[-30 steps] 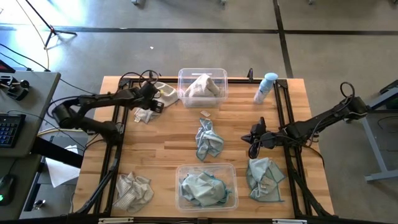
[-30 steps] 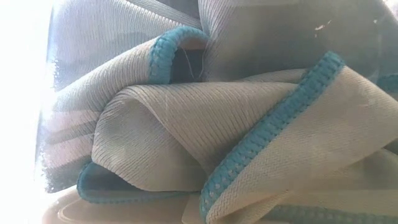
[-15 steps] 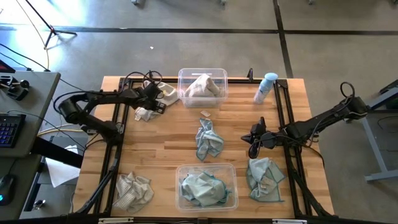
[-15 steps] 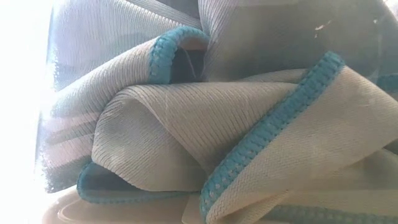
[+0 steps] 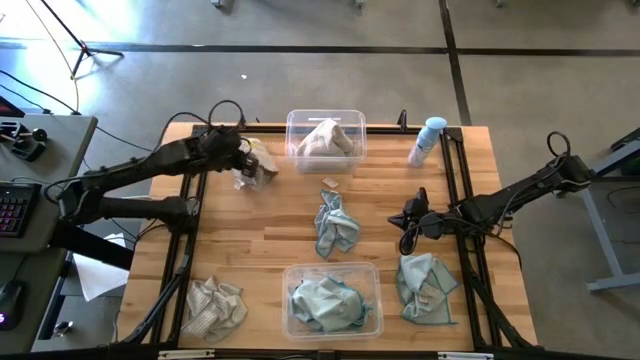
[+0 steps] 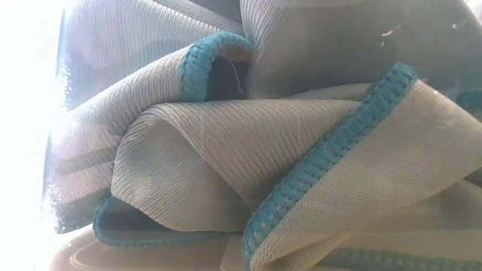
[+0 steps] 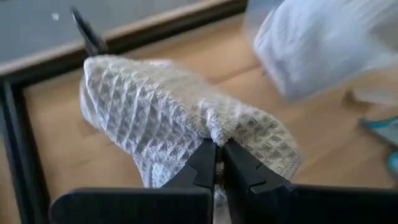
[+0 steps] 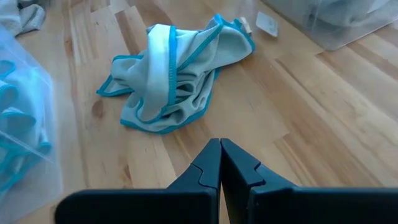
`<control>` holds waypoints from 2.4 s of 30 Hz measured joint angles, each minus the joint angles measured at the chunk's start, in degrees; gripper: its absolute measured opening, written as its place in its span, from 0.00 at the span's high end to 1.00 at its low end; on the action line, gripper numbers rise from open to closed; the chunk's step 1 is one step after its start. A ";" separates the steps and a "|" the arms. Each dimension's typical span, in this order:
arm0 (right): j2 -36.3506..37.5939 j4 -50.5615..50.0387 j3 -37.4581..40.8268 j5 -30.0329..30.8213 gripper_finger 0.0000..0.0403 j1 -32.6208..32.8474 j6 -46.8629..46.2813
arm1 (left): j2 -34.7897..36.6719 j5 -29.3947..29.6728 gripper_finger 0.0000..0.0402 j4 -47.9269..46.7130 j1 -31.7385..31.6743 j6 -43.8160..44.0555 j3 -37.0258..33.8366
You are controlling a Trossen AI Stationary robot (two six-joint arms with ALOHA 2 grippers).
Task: Sort microfiber towel by color & place in baskets
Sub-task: Put the top white towel into the top transparent bin
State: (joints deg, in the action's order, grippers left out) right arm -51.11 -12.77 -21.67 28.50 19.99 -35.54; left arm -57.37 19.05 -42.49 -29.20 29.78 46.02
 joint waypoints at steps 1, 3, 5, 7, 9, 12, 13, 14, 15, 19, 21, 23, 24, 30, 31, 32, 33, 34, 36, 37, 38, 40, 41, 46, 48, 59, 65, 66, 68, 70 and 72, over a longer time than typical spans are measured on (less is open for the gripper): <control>0.00 -0.10 0.00 0.30 1.00 0.00 0.00 | 0.73 0.82 1.00 -0.28 1.17 0.00 1.27; 0.00 -0.20 0.00 0.47 1.00 -0.02 -0.01 | 1.94 2.35 1.00 -0.77 3.50 0.00 4.19; 0.00 -0.16 0.00 0.44 1.00 -0.02 -0.01 | 2.16 3.84 1.00 -0.87 5.52 -0.01 7.42; 0.02 -0.16 0.00 0.44 1.00 0.00 -0.01 | 1.62 5.35 1.00 -0.81 7.37 -0.63 10.81; 0.01 -0.16 0.00 0.44 1.00 0.00 -0.01 | 0.34 7.01 1.00 -0.34 9.01 -1.96 14.83; 0.00 -0.20 0.00 0.44 1.00 0.00 -0.01 | -2.90 8.56 1.00 -0.46 10.82 -4.95 21.20; 0.00 -0.20 0.00 0.45 1.00 0.00 0.03 | -4.32 8.87 1.00 -0.39 11.28 -6.24 23.42; 0.00 -0.20 0.00 0.47 1.00 0.00 0.29 | -5.97 9.14 1.00 -0.36 11.67 -7.62 25.86; 0.00 -0.18 0.00 0.49 1.00 0.00 0.57 | -7.61 9.51 1.00 -0.24 11.95 -9.14 28.31; 0.00 -0.05 0.00 0.49 1.00 0.00 0.95 | -15.08 10.21 1.00 -0.10 12.01 -14.82 39.04; 0.00 -0.05 0.00 0.49 1.00 0.00 0.88 | -19.00 10.19 1.00 -0.14 11.97 -17.18 44.71; 0.02 -0.03 0.00 0.49 1.00 0.00 0.88 | -22.77 10.19 1.00 -0.16 11.97 -19.49 50.29; 0.00 0.00 0.00 0.49 1.00 0.00 0.88 | -24.60 10.16 1.00 -0.08 11.97 -20.57 52.99; 0.00 0.15 0.00 0.49 1.00 0.00 0.87 | -34.68 9.42 1.00 -1.12 11.95 -24.95 66.90; 0.00 0.15 0.00 0.49 1.00 0.00 0.88 | -36.03 9.40 1.00 -1.32 11.94 -25.42 68.68; 0.02 0.17 0.00 0.49 1.00 0.00 0.86 | -37.25 9.40 1.00 -1.39 11.91 -25.59 70.23; 0.00 0.15 0.00 0.49 1.00 0.00 0.87 | -38.35 9.38 1.00 -1.51 11.81 -26.01 71.63; 0.00 0.17 0.00 0.49 1.00 0.00 0.87 | -39.31 9.13 1.00 -1.62 11.61 -26.50 72.85; 0.01 0.15 0.00 0.49 1.00 0.00 0.90 | -40.98 8.09 1.00 -2.29 11.18 -26.84 74.58; 0.00 0.15 0.00 0.49 1.00 0.00 0.90 | -41.50 7.76 1.00 -2.77 10.94 -26.45 74.96; 0.00 0.15 0.00 0.49 1.00 0.00 0.93 | -41.96 7.50 1.00 -3.43 10.69 -25.85 75.06; 0.02 0.15 0.00 0.49 1.00 0.00 0.95 | -42.70 7.47 1.00 -6.00 10.16 -24.23 75.08; 0.02 0.15 0.00 0.51 1.00 0.00 0.99 | -43.15 7.47 1.00 -7.81 9.78 -23.45 75.08; 0.01 0.13 0.00 0.51 1.00 0.00 1.03 | -46.29 7.46 1.00 -16.14 8.15 -17.24 75.08; 0.00 0.14 0.00 0.51 1.00 0.00 1.03 | -48.21 7.28 1.00 -17.21 7.68 -16.37 75.08; 0.02 0.12 0.00 0.51 1.00 0.00 0.57 | -61.34 -3.06 1.00 -16.87 4.00 -16.84 75.03; 0.02 -0.25 0.00 0.49 1.00 0.00 -0.25 | -66.74 -6.09 1.00 -16.74 2.80 -15.78 75.03; 0.02 -0.26 0.00 0.50 1.00 0.00 -0.23 | -67.41 -6.67 1.00 -16.71 2.59 -15.19 75.03; 0.02 -0.26 0.00 0.50 1.00 0.00 -0.24 | -68.61 -6.95 1.00 -16.67 2.27 -13.81 75.03; 0.02 -0.26 0.00 0.51 1.00 0.01 -0.23 | -69.78 -6.99 1.00 -16.70 2.05 -12.61 75.03; 0.02 -0.27 0.00 0.49 1.00 0.00 -0.23 | -70.76 -7.03 0.99 -16.75 2.04 -12.46 75.03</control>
State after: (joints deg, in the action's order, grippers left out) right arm -51.09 -13.04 -21.67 28.99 19.99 -35.77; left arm -128.13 12.02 -59.23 -27.16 17.32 121.05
